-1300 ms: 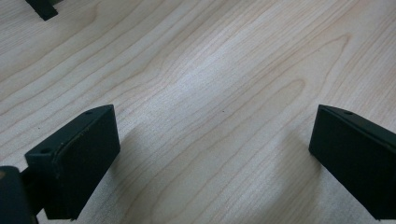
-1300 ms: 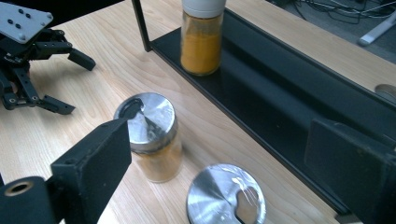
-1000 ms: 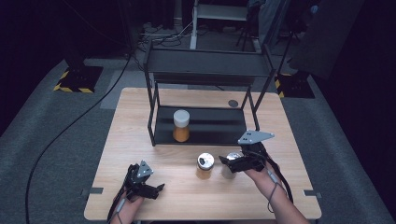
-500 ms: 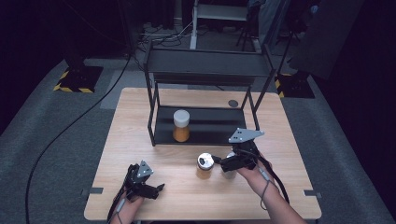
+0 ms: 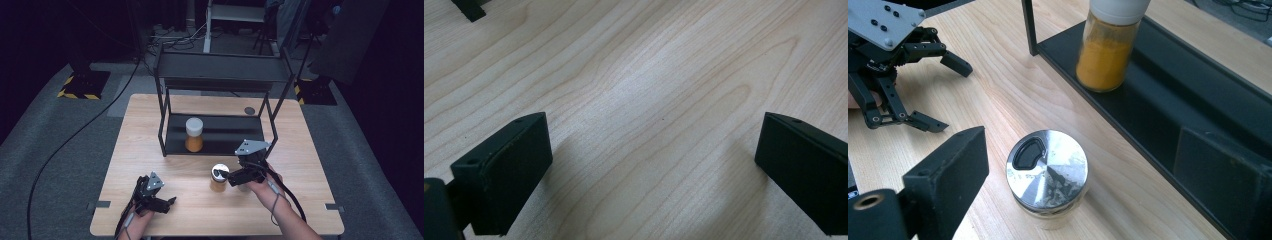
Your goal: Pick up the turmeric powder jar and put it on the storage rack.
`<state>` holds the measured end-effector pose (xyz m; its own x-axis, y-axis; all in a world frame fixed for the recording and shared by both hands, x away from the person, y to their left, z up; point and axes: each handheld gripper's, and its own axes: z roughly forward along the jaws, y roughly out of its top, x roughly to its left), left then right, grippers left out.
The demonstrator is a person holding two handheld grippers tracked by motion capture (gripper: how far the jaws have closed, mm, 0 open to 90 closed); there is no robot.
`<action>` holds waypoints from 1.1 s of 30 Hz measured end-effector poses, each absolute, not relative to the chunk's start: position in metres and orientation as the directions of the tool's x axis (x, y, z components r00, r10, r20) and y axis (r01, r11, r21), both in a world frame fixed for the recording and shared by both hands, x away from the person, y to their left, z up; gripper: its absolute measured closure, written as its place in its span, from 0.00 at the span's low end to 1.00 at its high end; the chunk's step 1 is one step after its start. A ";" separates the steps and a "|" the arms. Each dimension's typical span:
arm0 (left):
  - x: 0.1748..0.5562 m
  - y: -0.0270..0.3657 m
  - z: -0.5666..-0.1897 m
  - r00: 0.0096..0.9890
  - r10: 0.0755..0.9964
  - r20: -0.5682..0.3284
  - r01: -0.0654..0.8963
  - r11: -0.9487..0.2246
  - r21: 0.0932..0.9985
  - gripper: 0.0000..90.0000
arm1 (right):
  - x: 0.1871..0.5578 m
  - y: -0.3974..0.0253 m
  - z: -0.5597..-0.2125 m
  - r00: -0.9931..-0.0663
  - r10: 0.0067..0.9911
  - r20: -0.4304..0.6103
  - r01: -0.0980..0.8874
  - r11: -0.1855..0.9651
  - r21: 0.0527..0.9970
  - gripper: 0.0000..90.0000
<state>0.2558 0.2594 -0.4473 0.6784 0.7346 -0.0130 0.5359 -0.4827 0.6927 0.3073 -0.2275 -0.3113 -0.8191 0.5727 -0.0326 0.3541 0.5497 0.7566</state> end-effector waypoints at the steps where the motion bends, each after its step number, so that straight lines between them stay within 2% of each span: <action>1: 0.256 0.259 -0.447 0.678 0.735 -0.013 0.536 -0.482 0.693 0.02 | 0.309 -0.226 -0.312 -0.819 0.573 -0.030 0.360 0.554 0.751 0.09; 33: 0.256 0.260 -0.447 0.680 0.733 -0.012 0.535 -0.484 0.692 0.02 | 0.334 -0.180 -0.332 -0.822 0.570 -0.003 0.441 0.639 0.630 0.10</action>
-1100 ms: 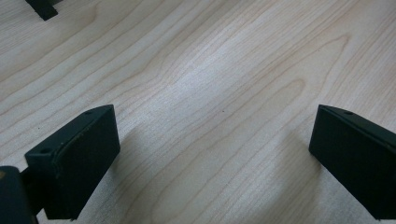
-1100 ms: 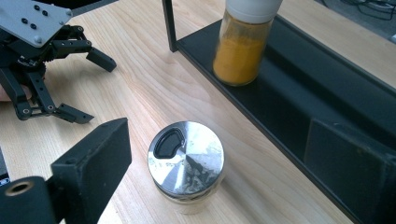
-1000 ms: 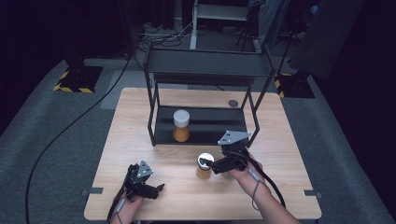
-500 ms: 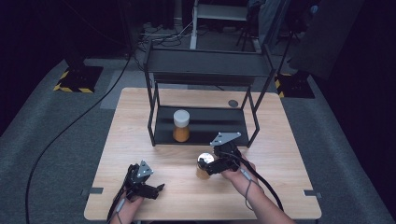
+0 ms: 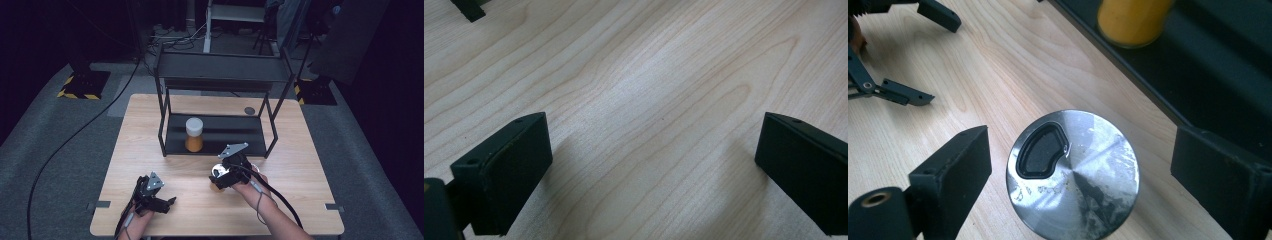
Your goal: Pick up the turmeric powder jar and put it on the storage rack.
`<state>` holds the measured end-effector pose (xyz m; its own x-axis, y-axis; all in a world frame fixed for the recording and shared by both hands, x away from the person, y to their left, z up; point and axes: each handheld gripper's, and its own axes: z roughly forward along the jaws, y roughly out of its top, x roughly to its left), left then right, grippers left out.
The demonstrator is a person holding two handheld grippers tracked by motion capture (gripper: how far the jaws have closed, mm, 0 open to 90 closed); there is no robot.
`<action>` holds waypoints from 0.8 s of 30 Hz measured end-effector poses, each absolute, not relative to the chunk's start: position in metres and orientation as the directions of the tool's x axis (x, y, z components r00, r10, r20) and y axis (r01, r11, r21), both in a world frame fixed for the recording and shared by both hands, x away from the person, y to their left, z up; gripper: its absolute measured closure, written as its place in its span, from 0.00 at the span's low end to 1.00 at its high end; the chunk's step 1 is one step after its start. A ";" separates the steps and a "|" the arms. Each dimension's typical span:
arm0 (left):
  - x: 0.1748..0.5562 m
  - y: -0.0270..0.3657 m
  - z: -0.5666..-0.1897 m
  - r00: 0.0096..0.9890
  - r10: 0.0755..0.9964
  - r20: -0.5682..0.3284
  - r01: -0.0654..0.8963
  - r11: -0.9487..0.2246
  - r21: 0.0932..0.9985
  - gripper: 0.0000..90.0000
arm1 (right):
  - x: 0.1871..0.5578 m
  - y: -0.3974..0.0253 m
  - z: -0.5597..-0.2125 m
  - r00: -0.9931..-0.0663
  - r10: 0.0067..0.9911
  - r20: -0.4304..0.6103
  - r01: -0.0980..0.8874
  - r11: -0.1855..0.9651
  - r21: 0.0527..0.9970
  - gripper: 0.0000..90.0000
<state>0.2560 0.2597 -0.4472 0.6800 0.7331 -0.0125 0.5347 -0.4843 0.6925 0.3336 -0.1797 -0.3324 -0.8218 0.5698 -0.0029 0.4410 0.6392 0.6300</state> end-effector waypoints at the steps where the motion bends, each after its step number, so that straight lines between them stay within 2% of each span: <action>1: 0.256 0.260 -0.447 0.680 0.733 -0.013 0.535 -0.484 0.692 0.02 | 0.334 -0.179 -0.333 -0.822 0.569 -0.003 0.441 0.642 0.627 0.11; 6: 0.256 0.260 -0.447 0.680 0.733 -0.013 0.535 -0.484 0.693 0.02 | 0.337 -0.175 -0.336 -0.821 0.571 0.001 0.452 0.650 0.611 0.11; 24: 0.256 0.260 -0.447 0.681 0.732 -0.013 0.534 -0.485 0.693 0.02 | 0.349 -0.162 -0.346 -0.830 0.558 0.003 0.468 0.693 0.548 0.24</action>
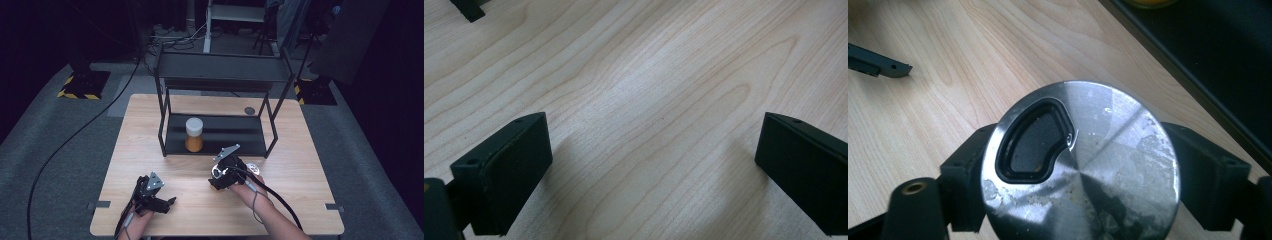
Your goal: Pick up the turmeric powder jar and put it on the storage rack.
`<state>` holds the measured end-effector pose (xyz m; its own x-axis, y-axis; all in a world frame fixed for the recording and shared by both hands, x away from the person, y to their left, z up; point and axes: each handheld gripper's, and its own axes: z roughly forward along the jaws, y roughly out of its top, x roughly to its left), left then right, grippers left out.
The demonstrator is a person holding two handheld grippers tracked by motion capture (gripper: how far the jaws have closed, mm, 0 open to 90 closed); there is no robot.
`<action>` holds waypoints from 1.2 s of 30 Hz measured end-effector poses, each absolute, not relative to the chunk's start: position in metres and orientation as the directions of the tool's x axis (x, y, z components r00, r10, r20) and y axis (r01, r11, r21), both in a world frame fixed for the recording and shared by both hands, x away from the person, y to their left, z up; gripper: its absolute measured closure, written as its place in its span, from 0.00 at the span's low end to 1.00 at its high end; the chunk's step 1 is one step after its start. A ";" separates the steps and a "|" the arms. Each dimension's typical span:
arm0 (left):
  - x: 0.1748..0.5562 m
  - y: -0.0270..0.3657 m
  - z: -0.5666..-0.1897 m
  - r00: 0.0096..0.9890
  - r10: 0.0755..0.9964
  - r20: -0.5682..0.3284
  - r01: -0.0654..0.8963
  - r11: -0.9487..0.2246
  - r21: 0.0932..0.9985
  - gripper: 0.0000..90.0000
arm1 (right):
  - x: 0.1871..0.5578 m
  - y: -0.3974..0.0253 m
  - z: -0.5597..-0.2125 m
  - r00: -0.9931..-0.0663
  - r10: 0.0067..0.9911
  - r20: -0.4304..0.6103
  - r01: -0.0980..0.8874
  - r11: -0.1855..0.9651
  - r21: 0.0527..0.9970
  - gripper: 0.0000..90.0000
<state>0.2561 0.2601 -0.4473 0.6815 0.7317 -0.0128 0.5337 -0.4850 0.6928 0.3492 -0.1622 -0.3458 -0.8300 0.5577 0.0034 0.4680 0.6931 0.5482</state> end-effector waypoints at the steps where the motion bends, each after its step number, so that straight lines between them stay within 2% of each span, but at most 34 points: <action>1: 0.256 0.260 -0.447 0.682 0.732 -0.013 0.534 -0.485 0.693 0.02 | 0.349 -0.162 -0.346 -0.831 0.556 0.002 0.467 0.695 0.547 0.25; 8: 0.256 0.260 -0.447 0.681 0.732 -0.013 0.534 -0.485 0.693 0.02 | 0.353 -0.161 -0.346 -0.835 0.550 0.022 0.477 0.703 0.527 0.34; 23: 0.256 0.260 -0.447 0.682 0.731 -0.013 0.533 -0.485 0.693 0.02 | 0.348 -0.154 -0.341 -0.839 0.544 -0.024 0.456 0.726 0.514 0.35; 36: 0.256 0.260 -0.447 0.683 0.731 -0.013 0.533 -0.485 0.693 0.02 | 0.353 -0.159 -0.314 -0.836 0.549 -0.020 0.458 0.716 0.526 0.35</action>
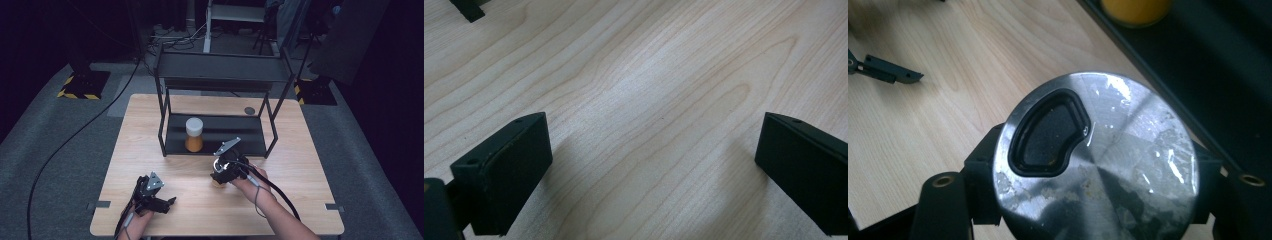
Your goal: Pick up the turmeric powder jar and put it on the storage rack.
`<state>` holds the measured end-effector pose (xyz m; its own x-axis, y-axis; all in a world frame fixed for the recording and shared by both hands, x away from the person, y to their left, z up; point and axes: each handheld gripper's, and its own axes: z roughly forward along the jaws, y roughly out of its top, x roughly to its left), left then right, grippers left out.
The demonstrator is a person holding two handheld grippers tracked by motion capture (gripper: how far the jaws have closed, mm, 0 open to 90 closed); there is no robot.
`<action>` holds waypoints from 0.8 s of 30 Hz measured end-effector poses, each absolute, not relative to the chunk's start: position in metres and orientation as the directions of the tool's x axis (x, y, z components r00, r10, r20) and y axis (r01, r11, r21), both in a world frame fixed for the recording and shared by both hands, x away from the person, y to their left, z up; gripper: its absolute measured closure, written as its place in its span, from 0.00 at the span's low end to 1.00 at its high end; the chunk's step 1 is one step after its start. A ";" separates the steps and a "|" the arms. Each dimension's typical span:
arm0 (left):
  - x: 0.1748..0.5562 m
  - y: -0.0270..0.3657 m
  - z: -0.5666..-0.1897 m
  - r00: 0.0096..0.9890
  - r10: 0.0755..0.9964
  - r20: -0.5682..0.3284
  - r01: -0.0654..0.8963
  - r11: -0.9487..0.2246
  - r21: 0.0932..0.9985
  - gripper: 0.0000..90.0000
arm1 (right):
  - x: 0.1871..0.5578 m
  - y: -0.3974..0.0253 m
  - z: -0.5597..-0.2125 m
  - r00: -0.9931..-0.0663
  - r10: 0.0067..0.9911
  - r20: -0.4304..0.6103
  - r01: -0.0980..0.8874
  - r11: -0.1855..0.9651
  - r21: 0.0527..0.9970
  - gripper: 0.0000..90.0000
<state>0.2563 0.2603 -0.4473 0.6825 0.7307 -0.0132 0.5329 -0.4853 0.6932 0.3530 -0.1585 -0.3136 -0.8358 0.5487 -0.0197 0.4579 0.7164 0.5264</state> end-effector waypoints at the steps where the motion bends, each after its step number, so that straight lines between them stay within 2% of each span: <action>1: 0.256 0.260 -0.447 0.683 0.731 -0.013 0.533 -0.485 0.693 0.02 | 0.353 -0.159 -0.311 -0.834 0.551 -0.021 0.458 0.714 0.529 0.35; 24: 0.257 0.261 -0.447 0.685 0.728 -0.012 0.531 -0.488 0.693 0.02 | 0.377 -0.157 -0.265 -0.816 0.576 -0.044 0.456 0.689 0.563 0.35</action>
